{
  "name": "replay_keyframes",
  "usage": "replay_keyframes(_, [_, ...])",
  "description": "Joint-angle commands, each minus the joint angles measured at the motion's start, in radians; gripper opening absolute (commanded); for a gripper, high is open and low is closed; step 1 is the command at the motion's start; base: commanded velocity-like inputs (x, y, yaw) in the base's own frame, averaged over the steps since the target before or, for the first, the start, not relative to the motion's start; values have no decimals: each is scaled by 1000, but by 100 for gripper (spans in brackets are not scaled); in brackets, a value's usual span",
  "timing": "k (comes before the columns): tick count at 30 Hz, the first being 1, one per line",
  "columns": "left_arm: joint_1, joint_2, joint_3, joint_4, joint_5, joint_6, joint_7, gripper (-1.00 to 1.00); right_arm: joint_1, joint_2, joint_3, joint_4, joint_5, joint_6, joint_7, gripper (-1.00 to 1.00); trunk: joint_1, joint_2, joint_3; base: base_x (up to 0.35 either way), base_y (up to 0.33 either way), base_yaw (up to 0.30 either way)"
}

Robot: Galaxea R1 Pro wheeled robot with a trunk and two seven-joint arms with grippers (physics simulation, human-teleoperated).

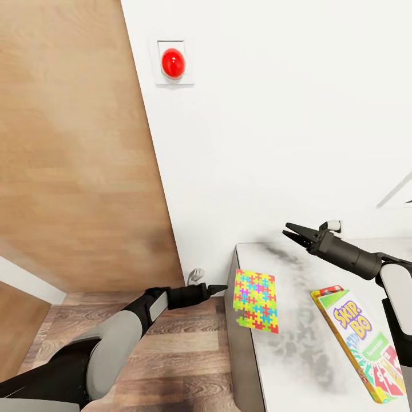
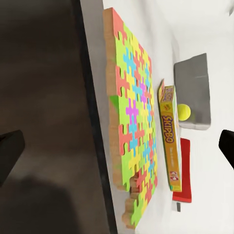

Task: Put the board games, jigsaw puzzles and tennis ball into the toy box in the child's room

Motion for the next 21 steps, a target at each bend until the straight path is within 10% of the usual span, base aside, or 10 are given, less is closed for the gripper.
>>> replay_keyframes(1, [-1, 0, 1, 0, 4, 10, -1, 100, -1, 0, -1, 0, 5, 5, 6, 100, 1, -2, -2, 0, -9, 0])
replay_keyframes(21, [-1, 0, 1, 0, 4, 10, -1, 100, -1, 0, -1, 0, 5, 5, 4, 100, 1, -2, -2, 0, -87, 0])
